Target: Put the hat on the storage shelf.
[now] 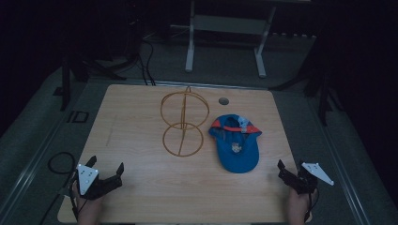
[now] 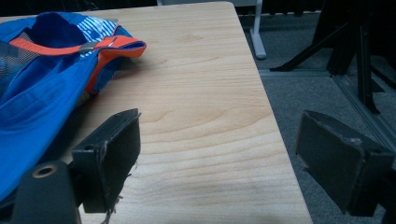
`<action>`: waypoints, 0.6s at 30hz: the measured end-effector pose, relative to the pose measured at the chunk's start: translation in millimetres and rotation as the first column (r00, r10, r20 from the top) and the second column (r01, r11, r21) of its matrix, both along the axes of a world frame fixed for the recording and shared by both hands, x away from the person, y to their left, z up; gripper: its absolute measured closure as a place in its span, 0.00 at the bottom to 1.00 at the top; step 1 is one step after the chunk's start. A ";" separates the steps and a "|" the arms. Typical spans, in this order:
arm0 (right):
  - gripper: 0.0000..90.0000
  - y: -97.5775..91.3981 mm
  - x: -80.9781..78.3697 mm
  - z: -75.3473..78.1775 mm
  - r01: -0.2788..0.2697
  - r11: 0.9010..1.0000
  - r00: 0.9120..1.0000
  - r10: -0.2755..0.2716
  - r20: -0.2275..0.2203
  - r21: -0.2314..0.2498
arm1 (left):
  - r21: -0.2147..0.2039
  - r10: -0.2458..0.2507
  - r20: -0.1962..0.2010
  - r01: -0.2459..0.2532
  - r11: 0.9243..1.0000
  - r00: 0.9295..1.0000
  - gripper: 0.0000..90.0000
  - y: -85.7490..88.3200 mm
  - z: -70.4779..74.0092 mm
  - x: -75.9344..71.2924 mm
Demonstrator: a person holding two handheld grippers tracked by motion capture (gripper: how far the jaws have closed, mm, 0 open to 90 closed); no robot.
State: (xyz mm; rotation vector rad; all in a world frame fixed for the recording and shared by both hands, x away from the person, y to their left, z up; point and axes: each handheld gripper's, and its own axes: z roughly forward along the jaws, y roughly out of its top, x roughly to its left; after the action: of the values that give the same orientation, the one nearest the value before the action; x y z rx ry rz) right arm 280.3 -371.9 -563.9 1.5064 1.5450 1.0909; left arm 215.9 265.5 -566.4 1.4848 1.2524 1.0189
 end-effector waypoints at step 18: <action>0.16 11.7 7.3 22.1 -0.115 0.993 0.993 0.116 -0.039 0.012 | -0.113 -0.099 0.047 0.104 0.988 0.994 0.03 -20.2 4.7 -0.2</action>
State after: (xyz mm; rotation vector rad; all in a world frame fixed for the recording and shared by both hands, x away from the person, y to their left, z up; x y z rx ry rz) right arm 287.6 -360.2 -541.7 1.4690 1.6743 1.1412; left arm 215.7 245.4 -561.7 1.4164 1.1748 0.8908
